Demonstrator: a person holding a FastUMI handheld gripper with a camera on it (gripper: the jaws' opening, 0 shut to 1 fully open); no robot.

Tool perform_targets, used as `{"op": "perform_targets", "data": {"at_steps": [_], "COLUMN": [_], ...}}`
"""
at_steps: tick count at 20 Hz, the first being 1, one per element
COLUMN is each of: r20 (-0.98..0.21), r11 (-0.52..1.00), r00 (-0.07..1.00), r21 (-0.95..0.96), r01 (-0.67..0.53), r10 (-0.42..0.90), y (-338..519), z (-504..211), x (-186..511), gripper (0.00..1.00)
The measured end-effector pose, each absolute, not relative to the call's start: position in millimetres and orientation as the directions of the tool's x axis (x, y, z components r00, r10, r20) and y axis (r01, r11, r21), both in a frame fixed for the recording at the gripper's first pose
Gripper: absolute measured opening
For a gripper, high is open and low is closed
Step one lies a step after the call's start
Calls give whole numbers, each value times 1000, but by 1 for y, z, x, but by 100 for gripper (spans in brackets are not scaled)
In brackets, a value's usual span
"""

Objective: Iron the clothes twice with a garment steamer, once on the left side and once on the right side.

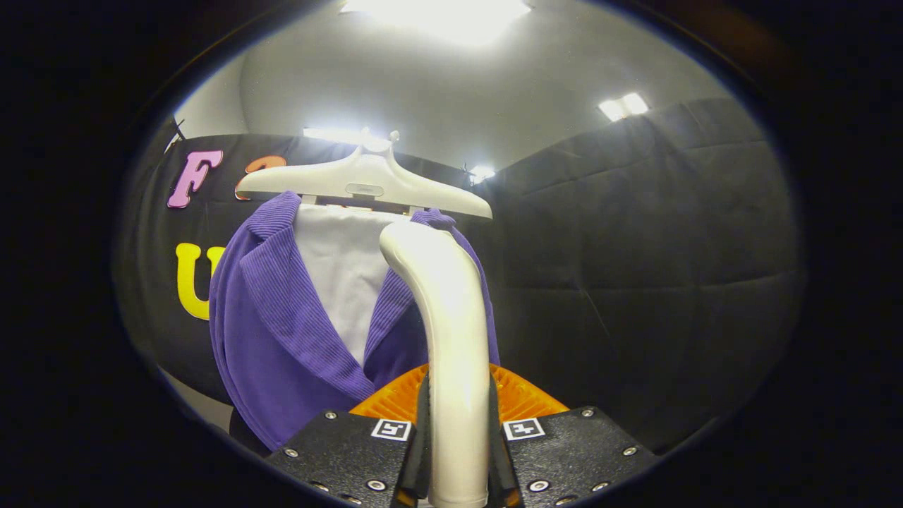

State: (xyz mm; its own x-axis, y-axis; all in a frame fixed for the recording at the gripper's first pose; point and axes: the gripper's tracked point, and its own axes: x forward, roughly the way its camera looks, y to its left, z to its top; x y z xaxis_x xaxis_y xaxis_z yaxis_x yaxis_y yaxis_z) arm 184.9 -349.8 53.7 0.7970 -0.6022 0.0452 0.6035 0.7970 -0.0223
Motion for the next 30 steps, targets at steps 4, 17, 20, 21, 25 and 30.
{"op": "perform_targets", "data": {"at_steps": [4, 17, 20, 21, 25, 30], "r20": [17, -167, -221, -238, -282, -299], "r11": [784, 775, 775, 777, 781, 775], "r00": [785, 760, 746, 742, 730, 719], "r21": [-59, -219, -251, -261, -293, -332], "r01": [618, 593, 579, 573, 552, 538], "r10": [-619, -628, -629, -627, -622, -627], "y": [-359, -369, -372, -373, -374, -376], "z": [30, -84, -118, -127, -161, -188], "x": [194, 180, 171, 170, 162, 157], "gripper": [33, 33, 33, 33, 33, 33]}}
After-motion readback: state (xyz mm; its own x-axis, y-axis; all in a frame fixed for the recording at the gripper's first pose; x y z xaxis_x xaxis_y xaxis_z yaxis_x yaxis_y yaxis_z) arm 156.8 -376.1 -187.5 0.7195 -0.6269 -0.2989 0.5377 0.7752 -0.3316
